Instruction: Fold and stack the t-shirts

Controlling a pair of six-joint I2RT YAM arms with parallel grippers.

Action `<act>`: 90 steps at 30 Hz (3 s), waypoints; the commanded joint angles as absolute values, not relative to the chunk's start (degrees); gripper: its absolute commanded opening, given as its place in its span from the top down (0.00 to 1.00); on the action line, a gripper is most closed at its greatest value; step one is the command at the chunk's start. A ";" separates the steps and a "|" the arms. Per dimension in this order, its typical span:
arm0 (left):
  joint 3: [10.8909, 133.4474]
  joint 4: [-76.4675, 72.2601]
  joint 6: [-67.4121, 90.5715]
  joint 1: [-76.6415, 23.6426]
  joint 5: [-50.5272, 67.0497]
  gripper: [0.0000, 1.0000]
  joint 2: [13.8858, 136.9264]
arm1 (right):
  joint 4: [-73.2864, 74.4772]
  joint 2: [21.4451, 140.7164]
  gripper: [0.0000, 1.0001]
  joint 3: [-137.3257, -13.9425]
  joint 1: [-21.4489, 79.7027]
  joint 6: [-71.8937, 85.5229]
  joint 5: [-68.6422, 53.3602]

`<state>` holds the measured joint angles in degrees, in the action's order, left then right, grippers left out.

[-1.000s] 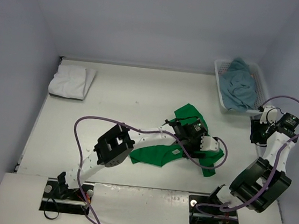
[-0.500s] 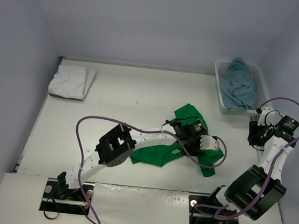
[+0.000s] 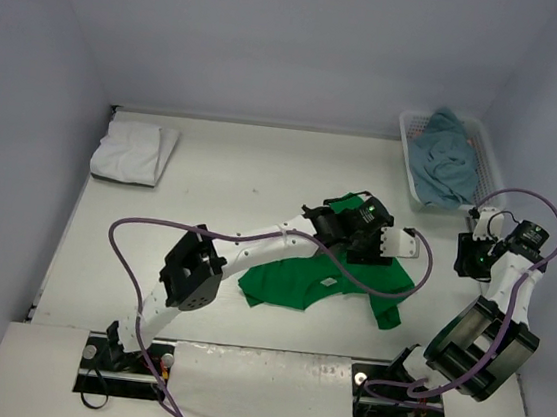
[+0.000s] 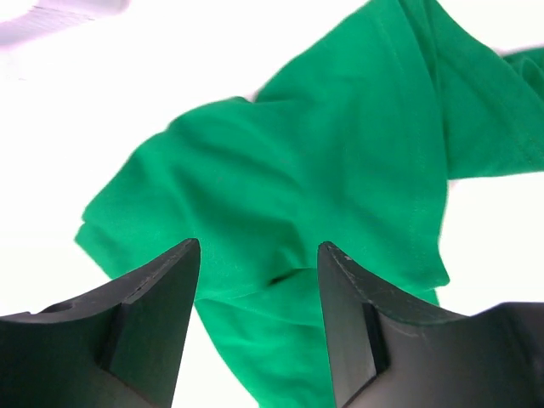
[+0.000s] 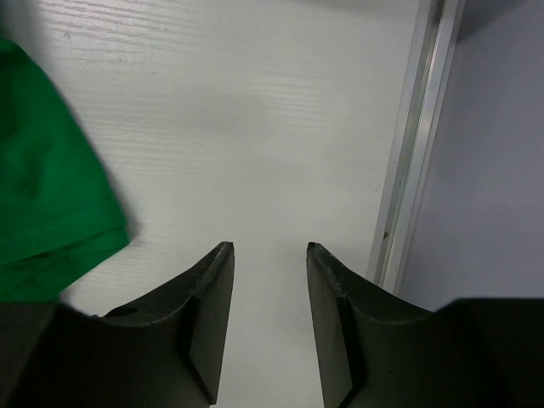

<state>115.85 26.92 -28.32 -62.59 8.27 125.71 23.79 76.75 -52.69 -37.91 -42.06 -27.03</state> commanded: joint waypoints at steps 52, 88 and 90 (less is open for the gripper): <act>115.84 30.58 -19.51 -61.96 21.27 0.83 129.37 | 23.03 77.25 0.62 -53.09 -36.30 -42.89 -27.60; 147.66 32.96 -23.38 -50.11 5.81 0.99 124.19 | 25.14 62.04 0.52 -48.59 -9.50 -43.95 -32.07; 146.78 32.70 -23.38 -49.05 5.63 0.99 122.36 | 25.31 62.84 0.51 -49.39 -6.53 -43.33 -33.39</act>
<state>145.60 35.24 -22.35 -51.62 8.43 129.67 25.30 61.49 -46.78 -9.30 -44.91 -31.14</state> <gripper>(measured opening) 0.014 0.488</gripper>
